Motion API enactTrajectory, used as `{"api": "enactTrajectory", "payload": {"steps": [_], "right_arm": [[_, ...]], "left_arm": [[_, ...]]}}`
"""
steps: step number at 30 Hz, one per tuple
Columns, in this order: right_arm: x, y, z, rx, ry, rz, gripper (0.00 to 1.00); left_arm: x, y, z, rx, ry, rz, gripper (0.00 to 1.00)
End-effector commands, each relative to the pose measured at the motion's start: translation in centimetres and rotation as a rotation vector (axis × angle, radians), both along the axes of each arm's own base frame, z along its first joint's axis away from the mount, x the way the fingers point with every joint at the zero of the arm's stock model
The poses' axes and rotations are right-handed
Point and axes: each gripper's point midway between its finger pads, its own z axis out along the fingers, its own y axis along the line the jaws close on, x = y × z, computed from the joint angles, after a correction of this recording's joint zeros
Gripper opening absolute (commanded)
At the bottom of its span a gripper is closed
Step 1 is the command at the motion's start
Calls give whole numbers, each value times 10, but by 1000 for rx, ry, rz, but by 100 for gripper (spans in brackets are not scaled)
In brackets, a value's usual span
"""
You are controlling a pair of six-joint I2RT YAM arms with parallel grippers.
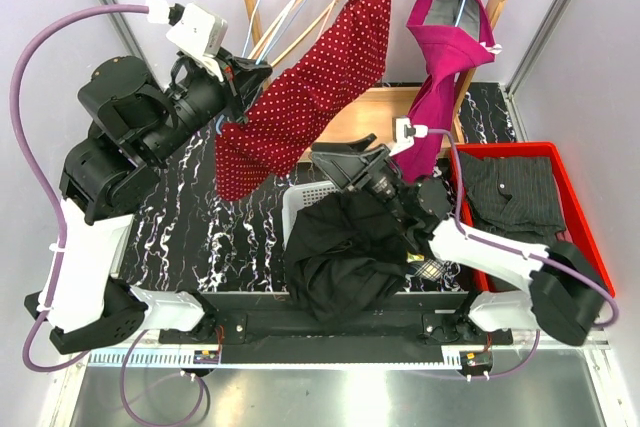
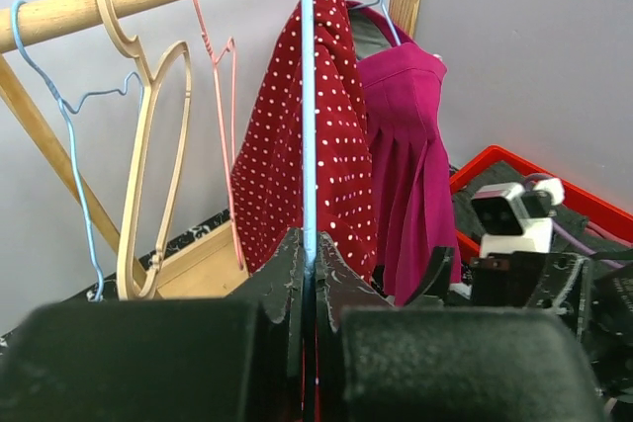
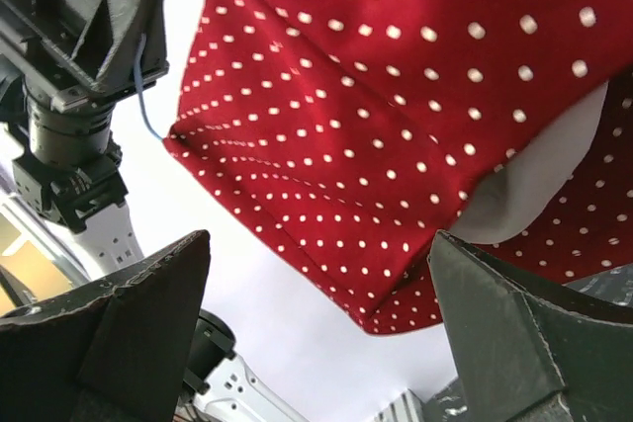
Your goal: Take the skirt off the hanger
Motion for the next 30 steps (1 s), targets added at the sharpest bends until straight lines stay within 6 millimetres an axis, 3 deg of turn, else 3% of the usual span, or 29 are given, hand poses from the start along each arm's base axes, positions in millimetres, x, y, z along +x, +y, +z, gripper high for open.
{"api": "enactTrajectory", "payload": {"steps": [1,6,12,19,24,26,27,28,29,30], "right_arm": [[-2,-4,30,126,-57,61,100],[12,8,4,116,-5,106,100],[21,9,1,115,-4,104,100],[16,-2,42,155,-107,95,100],[17,1,67,182,-161,105,97],[21,8,65,175,-164,128,86],[20,6,75,202,-176,148,64],[21,10,73,202,-171,164,51],[18,11,74,198,-186,188,31],[15,11,80,200,-196,206,3]], "left_arm": [[-16,6,52,-128,-135,-33,0],[-18,7,57,-137,-146,-34,0],[-19,9,59,-139,-151,-34,0],[-18,7,50,-125,-134,-36,0],[-16,0,40,-130,-93,-56,0],[-17,-1,36,-126,-82,-64,0],[-15,-4,30,-116,-68,-68,0],[-15,-4,28,-110,-67,-68,0],[-13,-5,24,-103,-59,-66,0],[-11,-6,18,-88,-52,-62,0]]}}
